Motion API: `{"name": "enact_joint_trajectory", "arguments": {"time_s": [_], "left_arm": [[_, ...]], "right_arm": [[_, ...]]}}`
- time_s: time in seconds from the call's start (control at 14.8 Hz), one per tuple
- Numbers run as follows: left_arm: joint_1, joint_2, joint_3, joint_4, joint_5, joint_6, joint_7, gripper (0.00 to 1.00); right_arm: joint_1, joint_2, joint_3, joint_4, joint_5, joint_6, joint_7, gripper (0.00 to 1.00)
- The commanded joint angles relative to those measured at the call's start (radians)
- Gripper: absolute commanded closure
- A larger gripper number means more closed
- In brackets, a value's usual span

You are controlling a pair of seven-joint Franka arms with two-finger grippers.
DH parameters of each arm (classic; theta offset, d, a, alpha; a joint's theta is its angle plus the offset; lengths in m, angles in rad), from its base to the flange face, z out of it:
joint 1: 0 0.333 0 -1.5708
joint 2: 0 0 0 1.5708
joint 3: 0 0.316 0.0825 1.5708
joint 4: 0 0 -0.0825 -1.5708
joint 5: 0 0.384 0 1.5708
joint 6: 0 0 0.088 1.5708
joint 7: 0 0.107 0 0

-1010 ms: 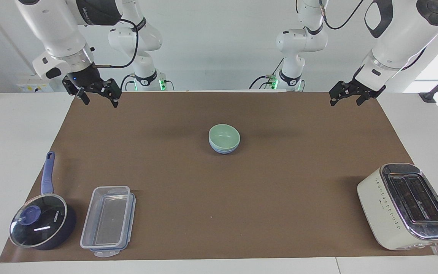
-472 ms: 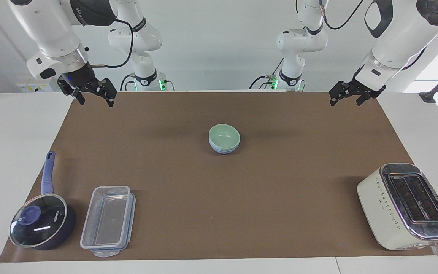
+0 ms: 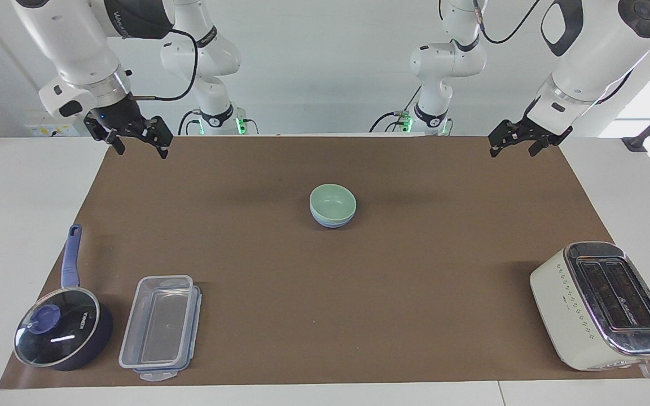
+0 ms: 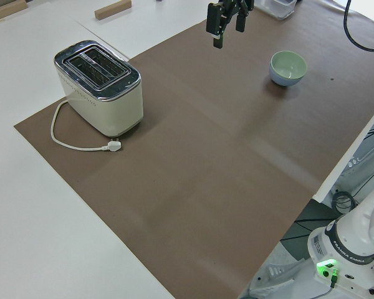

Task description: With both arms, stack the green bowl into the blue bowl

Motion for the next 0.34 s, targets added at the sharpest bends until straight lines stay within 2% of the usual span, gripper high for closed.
{"name": "enact_joint_trajectory", "arguments": {"time_s": [0.0,0.27], "left_arm": [[0.001,0.004,-0.001,0.005,0.017,0.001,-0.003,0.0],[0.001,0.004,-0.001,0.007,0.017,0.001,-0.003,0.0]], "right_arm": [[-0.047,-0.012,0.059,0.006,-0.009,-0.017,-0.023,0.0],[-0.044,-0.012,0.057,0.006,-0.009,-0.017,-0.02,0.0]]}}
